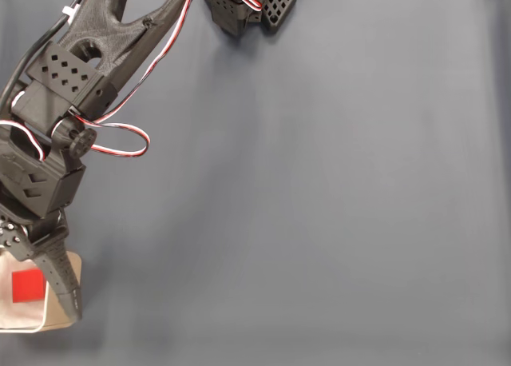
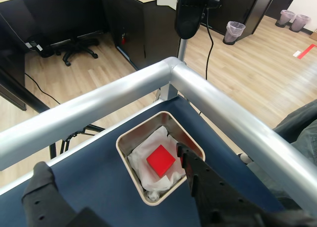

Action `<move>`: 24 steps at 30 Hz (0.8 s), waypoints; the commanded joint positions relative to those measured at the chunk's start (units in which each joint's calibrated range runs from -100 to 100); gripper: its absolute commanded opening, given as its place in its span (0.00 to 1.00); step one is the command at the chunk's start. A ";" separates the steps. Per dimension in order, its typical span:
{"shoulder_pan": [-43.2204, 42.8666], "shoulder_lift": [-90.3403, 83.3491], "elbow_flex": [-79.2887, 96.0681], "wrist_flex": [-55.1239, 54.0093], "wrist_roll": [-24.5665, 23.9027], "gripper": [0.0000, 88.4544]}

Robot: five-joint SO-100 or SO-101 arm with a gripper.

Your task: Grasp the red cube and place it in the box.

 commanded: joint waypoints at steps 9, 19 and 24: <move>-4.91 -15.78 10.70 -5.54 -0.49 0.00; -23.23 -44.38 40.26 -6.27 -1.86 0.00; -29.69 -59.54 59.42 -7.09 -1.76 0.00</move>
